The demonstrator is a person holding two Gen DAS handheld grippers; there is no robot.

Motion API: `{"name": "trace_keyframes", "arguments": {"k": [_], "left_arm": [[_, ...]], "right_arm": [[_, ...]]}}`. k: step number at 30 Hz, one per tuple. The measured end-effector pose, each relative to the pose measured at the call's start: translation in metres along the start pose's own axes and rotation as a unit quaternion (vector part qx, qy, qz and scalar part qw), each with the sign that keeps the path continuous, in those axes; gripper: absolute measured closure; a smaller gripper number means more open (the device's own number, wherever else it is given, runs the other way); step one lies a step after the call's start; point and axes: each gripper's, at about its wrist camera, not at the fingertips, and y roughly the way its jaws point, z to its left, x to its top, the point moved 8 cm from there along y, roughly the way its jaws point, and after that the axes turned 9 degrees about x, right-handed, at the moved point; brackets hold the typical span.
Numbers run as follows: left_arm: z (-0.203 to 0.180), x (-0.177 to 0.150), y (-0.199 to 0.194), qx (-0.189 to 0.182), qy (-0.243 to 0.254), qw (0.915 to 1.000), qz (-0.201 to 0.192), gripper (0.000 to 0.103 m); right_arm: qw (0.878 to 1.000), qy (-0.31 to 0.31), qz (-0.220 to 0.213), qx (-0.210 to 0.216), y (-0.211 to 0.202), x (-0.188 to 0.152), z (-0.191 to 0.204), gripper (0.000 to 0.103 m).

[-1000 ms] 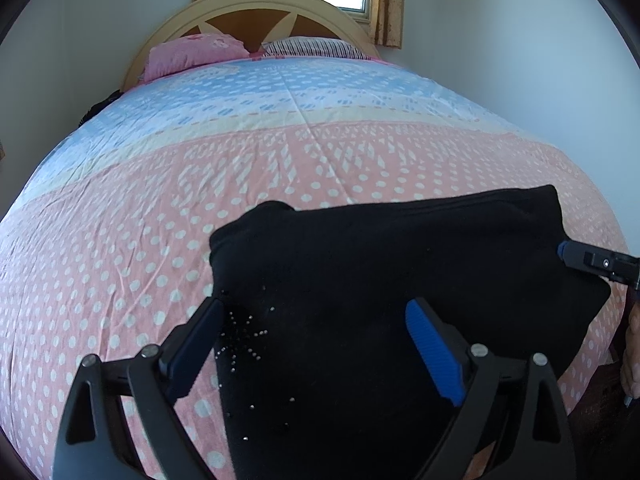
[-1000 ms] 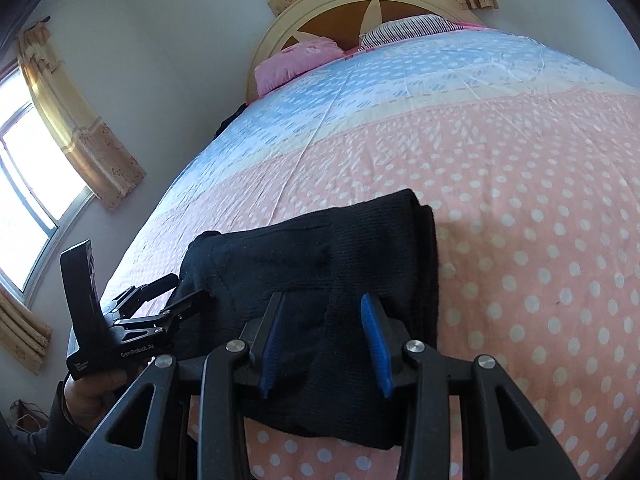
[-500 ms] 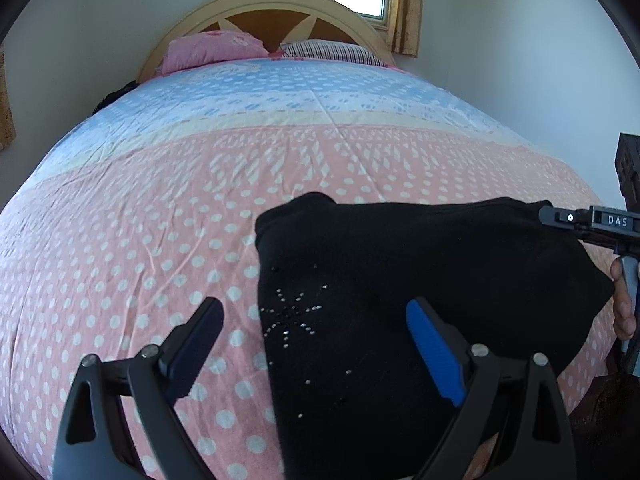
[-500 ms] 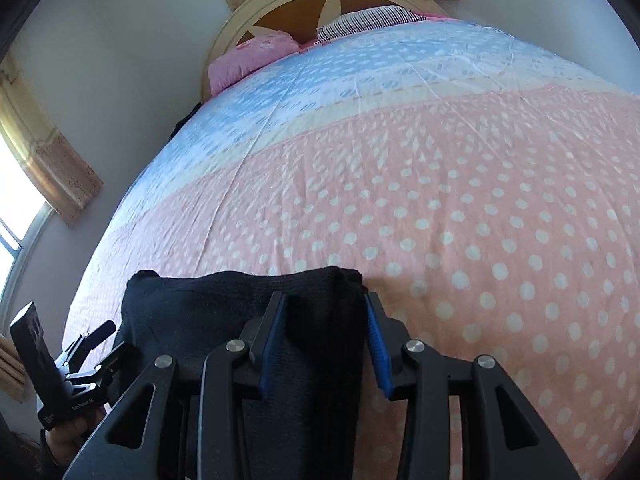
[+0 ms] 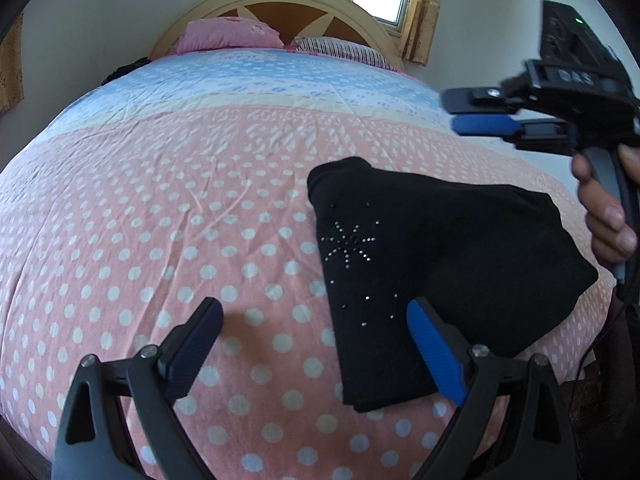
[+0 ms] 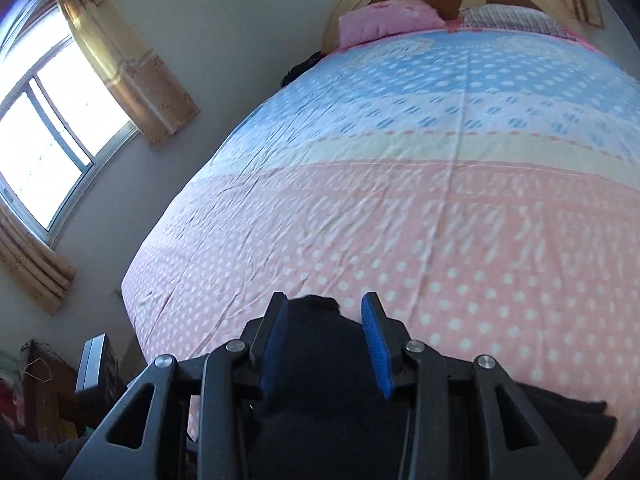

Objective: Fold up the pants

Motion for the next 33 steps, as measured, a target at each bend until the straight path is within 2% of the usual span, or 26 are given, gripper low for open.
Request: {"name": "trace_keyframes", "arguments": {"k": [2,4,6,8,9,10,12,15,19,24,27,29,30,31,33], "left_arm": [[0.006,-0.001,-0.004,0.002,-0.009,1.0,-0.004,0.007],[0.01,-0.001,-0.005,-0.004,-0.016,0.9998,-0.008,0.007],[0.01,-0.006,0.0,-0.006,-0.013,0.9999,0.005,0.007],[0.007,-0.008,-0.001,0.0,0.002,1.0,-0.003,0.006],[0.005,-0.007,0.0,0.003,0.01,0.9999,-0.002,0.005],[0.004,-0.008,0.001,0.005,0.016,0.9999,-0.002,0.004],[0.002,-0.008,0.002,0.002,0.021,0.9998,-0.004,0.003],[0.002,-0.009,0.001,-0.001,0.025,0.9997,-0.005,0.0],[0.002,-0.009,0.001,-0.002,0.023,0.9997,-0.006,0.0],[0.001,-0.009,0.005,0.001,0.025,0.9996,-0.01,0.0],[0.0,-0.01,0.005,0.003,0.027,0.9996,-0.012,0.0],[-0.001,-0.01,0.005,0.002,0.026,0.9996,-0.013,0.0],[0.0,-0.01,0.006,0.001,0.023,0.9996,-0.013,0.0],[0.001,-0.009,0.005,0.0,0.019,0.9997,-0.013,0.0],[0.005,-0.007,0.002,-0.001,0.008,0.9999,-0.013,0.0]], "right_arm": [[0.999,0.001,0.035,0.021,0.031,0.008,0.008,0.063],[0.996,0.001,0.086,0.024,0.064,0.007,0.012,0.063],[0.989,-0.003,0.145,0.023,0.092,0.001,0.013,0.063],[0.982,-0.009,0.19,0.008,0.11,-0.009,0.011,0.063],[0.979,-0.014,0.204,0.001,0.115,-0.013,0.01,0.063],[0.978,-0.018,0.208,0.0,0.117,-0.017,0.009,0.067],[0.977,-0.031,0.212,-0.012,0.12,-0.018,0.008,0.085],[0.976,-0.056,0.204,-0.041,0.123,-0.016,0.011,0.094],[0.975,-0.06,0.196,-0.079,0.138,-0.013,0.004,0.096],[0.98,-0.051,0.178,-0.076,0.144,-0.012,-0.003,0.096],[0.983,-0.064,0.162,-0.066,0.132,-0.012,0.004,0.094],[0.987,-0.051,0.141,-0.052,0.113,-0.011,0.008,0.084],[0.99,-0.048,0.122,-0.048,0.098,-0.009,0.007,0.068],[0.992,-0.046,0.104,-0.046,0.083,-0.008,0.006,0.058],[0.996,-0.035,0.071,-0.037,0.047,-0.011,0.0,0.058]]}}
